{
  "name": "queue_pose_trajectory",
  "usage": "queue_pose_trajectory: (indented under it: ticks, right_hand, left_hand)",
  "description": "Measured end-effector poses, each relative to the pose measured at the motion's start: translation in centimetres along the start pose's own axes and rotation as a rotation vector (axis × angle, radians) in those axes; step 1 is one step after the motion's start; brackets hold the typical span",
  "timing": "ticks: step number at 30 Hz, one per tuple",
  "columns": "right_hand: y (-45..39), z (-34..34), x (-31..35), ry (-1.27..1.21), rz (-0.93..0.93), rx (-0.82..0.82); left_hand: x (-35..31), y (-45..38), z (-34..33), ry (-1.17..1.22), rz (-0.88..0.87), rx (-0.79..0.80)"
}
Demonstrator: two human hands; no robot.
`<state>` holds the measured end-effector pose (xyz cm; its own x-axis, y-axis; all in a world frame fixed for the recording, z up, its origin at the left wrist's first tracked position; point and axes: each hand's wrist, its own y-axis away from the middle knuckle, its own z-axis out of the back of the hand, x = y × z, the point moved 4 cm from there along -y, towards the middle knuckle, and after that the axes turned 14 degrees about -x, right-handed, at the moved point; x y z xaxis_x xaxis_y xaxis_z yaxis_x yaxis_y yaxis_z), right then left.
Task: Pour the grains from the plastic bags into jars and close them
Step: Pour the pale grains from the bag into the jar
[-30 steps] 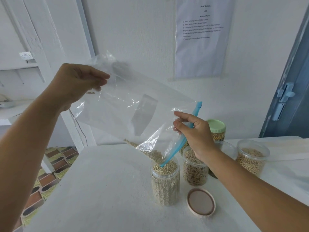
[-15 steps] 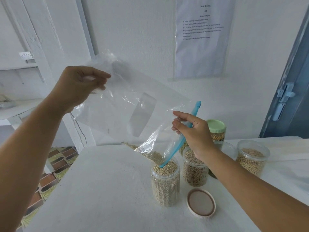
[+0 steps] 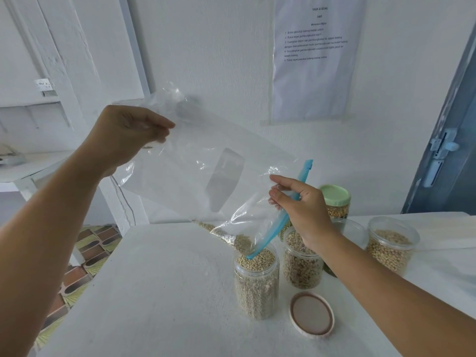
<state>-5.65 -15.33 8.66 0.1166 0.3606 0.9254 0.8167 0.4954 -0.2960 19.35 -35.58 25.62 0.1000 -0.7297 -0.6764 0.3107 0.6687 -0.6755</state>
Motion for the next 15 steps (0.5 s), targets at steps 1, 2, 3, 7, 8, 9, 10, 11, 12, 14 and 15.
queue_pose_trajectory:
  ticks: [1,2,3,7,8,9,10,11,12,14,15]
  right_hand:
    - [0.0,0.0,-0.1,0.0,0.0,-0.001]
    - [0.0,0.0,-0.1,0.003,0.0,0.001]
    - [0.0,0.0,-0.1,0.007,0.002,0.002]
    - [-0.2,0.0,-0.2,0.019,0.014,0.002]
    - [-0.3,0.1,-0.2,0.022,0.016,0.003]
    - [-0.3,0.1,-0.2,0.024,0.017,0.004]
    - [-0.3,0.1,-0.2,0.025,0.021,0.006]
    - [-0.2,0.1,-0.1,0.025,0.025,0.007]
    - [-0.2,0.1,-0.1,0.024,0.028,0.007]
    - [-0.3,0.0,0.0,0.018,0.033,0.01]
    - [-0.3,-0.1,0.0,0.017,0.035,0.014]
  left_hand:
    - [0.0,0.0,0.0,0.002,-0.001,0.006]
    - [0.0,0.1,0.0,-0.001,-0.006,0.023]
    - [0.0,0.1,0.0,-0.01,-0.012,0.047]
    - [-0.5,0.1,0.2,0.054,-0.025,0.123]
    - [-0.7,-0.2,0.4,0.093,-0.016,0.118]
    - [-0.8,-0.5,0.7,0.13,-0.001,0.113]
    - [-0.9,-0.7,0.9,0.157,0.013,0.114]
    - [-1.1,-0.9,1.0,0.173,0.025,0.118]
    - [-1.3,-1.0,1.0,0.17,0.028,0.116]
    - [-1.5,-1.4,0.9,0.121,0.014,0.071]
    - [-1.5,-1.6,0.8,0.104,0.008,0.047]
